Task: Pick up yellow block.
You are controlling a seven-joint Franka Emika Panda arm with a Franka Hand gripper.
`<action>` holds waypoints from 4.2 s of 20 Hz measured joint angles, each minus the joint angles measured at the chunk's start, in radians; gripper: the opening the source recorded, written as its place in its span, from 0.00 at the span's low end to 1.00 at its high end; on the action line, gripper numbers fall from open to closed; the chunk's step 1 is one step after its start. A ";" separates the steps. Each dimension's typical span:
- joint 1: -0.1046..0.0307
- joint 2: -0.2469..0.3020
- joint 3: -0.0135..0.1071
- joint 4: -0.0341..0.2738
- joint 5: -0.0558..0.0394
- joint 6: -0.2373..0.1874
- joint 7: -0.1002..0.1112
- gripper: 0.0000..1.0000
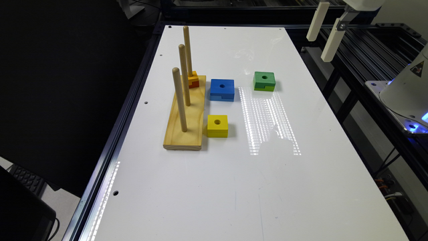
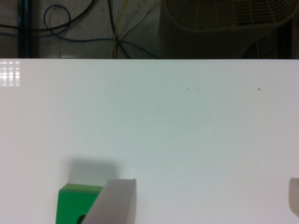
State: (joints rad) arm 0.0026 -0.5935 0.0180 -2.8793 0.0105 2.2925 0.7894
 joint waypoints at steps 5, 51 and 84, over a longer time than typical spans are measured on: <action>0.000 0.000 0.000 0.000 0.0000 0.000 0.000 1.00; 0.050 0.360 0.101 0.298 0.0309 0.091 0.112 1.00; 0.019 0.616 0.137 0.568 0.0201 0.091 0.149 1.00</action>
State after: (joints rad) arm 0.0211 0.0227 0.1551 -2.3115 0.0305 2.3835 0.9381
